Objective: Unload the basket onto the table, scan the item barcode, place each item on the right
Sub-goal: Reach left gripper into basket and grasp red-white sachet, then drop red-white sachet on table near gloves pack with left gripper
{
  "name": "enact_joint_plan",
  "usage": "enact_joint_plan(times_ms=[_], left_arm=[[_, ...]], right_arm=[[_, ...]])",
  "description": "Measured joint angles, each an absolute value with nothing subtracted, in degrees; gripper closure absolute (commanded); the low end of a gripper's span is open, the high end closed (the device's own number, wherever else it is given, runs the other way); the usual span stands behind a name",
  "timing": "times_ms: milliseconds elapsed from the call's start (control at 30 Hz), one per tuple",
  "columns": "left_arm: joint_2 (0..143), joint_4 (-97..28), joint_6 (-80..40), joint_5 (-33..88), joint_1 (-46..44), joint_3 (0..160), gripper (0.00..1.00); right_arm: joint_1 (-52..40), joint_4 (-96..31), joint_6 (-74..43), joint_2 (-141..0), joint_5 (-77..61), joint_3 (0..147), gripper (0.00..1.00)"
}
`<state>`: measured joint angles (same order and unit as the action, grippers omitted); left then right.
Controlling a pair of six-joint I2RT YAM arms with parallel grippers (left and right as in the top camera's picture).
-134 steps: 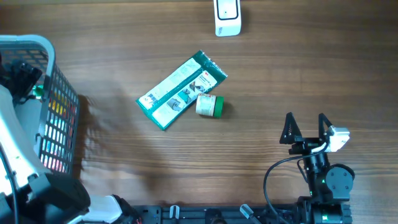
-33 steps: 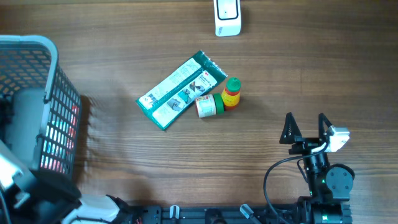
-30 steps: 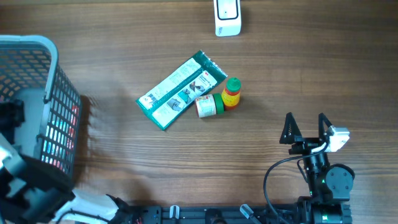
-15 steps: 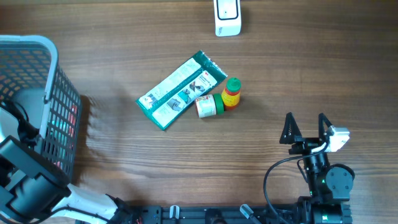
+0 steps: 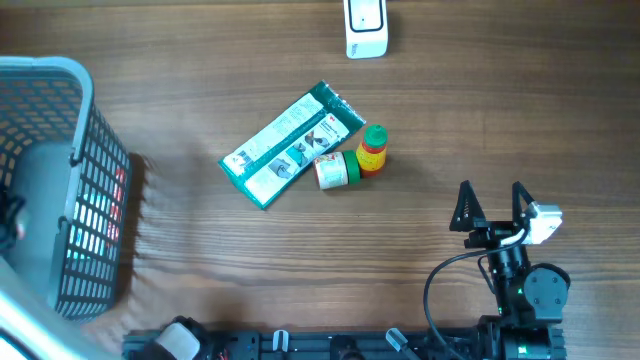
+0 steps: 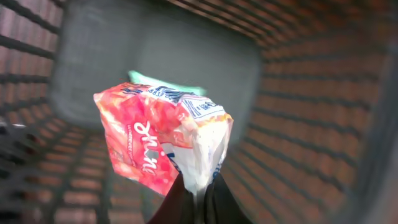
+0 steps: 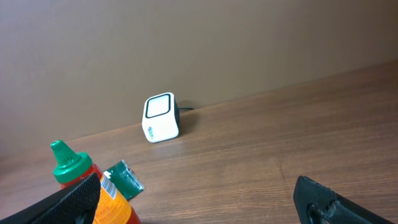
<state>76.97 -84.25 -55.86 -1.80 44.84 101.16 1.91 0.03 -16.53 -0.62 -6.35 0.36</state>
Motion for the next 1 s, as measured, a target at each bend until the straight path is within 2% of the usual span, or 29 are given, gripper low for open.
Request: enact_joint_plan(times_ms=[167, 200, 267, 300, 433, 633, 800, 833, 867, 900, 933, 1000], left_arm=[[63.6, -78.4, -55.0, 0.9, 22.5, 101.3, 0.96], [62.5, -78.2, -54.7, 0.5, 14.4, 101.3, 0.96], [62.2, -77.9, -54.6, -1.8, 5.3, 100.7, 0.96], [62.9, -77.8, -55.7, -3.3, -2.2, 98.3, 0.96], [70.5, -74.1, -62.7, -8.6, -16.9, 88.6, 0.96], [84.6, -72.1, -80.8, -11.3, -26.6, 79.7, 0.96], [97.6, -62.2, -90.2, -7.7, -33.5, 78.1, 0.94], [98.8, -62.0, -92.6, -7.3, -33.9, 78.0, 0.92], [99.3, -62.0, -93.9, -7.1, -34.0, 78.0, 0.77], [100.1, -62.0, -96.1, -6.9, -34.1, 78.0, 0.49], [100.4, -61.8, -97.8, -6.7, -34.1, 78.0, 0.35], [100.4, -61.4, -99.7, -6.5, -34.1, 78.0, 0.34]], right_arm=[[1.9, 0.1, -16.5, -0.6, -6.3, 0.4, 0.0], [1.9, 0.1, -16.5, -0.6, -6.3, 0.4, 0.0], [1.9, 0.1, -16.5, -0.6, -6.4, 0.4, 0.0], [1.9, 0.0, -16.5, -0.6, -6.3, 0.3, 0.0], [1.9, 0.0, -16.5, -0.6, -6.3, 0.4, 0.0], [1.9, 0.1, -16.5, -0.6, -6.3, 0.4, 0.0], [1.9, 0.0, -16.5, -0.6, -6.4, 0.4, 0.0], [1.9, 0.0, -16.5, -0.6, -6.3, 0.4, 0.0], [1.9, 0.0, -16.5, -0.6, -6.3, 0.4, 0.0], [1.9, 0.1, -16.5, -0.6, -6.3, 0.4, 0.0], [1.9, 0.0, -16.5, -0.6, -6.3, 0.4, 0.0], [1.9, 0.1, -16.5, -0.6, -6.4, 0.4, 0.0]])
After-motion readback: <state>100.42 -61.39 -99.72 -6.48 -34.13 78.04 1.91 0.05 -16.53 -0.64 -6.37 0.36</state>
